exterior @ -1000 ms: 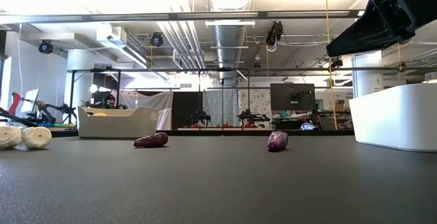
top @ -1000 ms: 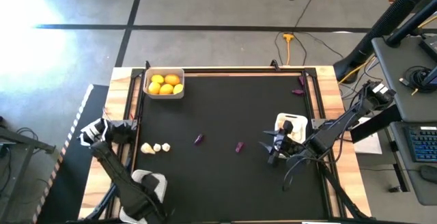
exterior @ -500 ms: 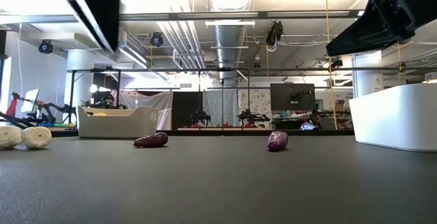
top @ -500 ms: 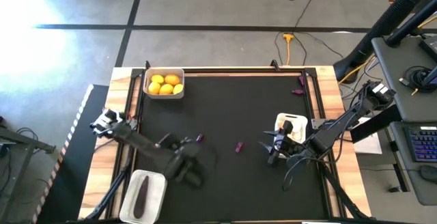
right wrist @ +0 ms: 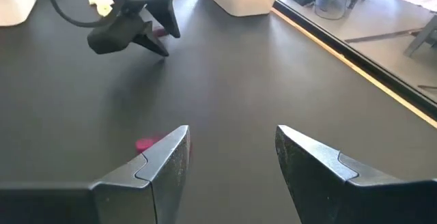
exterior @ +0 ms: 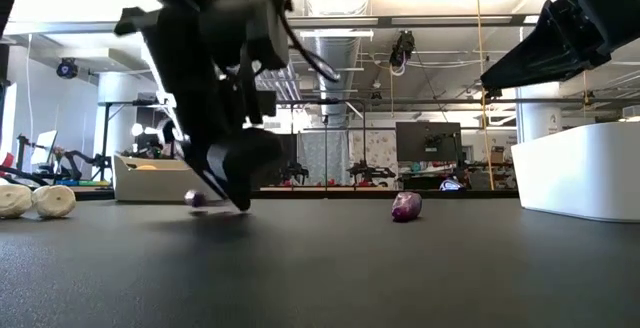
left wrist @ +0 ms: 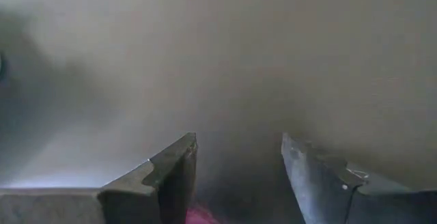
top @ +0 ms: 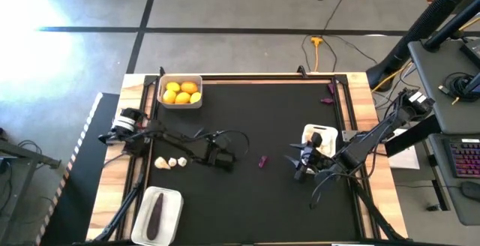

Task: Sort produce into baskets
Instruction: Put the bottom left eggplant into the bottom left white bin

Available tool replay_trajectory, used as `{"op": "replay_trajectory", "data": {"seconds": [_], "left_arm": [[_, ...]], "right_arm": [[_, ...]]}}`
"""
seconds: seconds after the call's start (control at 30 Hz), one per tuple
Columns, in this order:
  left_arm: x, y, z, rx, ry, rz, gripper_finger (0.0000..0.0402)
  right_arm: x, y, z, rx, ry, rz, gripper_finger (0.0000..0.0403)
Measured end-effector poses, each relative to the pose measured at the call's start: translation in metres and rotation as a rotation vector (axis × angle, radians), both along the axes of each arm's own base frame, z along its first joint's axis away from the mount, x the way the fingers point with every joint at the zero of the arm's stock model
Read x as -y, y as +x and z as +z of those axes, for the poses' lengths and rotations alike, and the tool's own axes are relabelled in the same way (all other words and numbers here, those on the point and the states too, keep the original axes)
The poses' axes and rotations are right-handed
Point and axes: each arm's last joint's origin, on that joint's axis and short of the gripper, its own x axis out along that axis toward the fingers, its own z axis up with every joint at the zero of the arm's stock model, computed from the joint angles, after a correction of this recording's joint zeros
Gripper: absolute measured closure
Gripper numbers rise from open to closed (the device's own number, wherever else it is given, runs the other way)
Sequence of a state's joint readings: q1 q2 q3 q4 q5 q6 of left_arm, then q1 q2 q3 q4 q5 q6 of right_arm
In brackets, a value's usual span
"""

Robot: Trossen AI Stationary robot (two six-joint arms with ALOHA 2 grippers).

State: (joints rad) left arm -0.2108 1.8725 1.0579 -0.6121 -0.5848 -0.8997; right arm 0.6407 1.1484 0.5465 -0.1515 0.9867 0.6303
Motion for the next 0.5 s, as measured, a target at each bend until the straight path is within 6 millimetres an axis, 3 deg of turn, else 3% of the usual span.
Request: {"op": "replay_trajectory", "data": {"seconds": [0.3,0.5], "left_arm": [[0.004,-0.003,-0.009,0.092,0.007,0.000,0.0202],[0.001,0.001,0.012,0.114,0.071,0.028,0.0202]], "right_arm": [[0.002,-0.003,-0.007,-0.008,0.008,-0.009,0.0193],[0.002,-0.003,-0.006,0.001,0.023,-0.016,0.0193]]}}
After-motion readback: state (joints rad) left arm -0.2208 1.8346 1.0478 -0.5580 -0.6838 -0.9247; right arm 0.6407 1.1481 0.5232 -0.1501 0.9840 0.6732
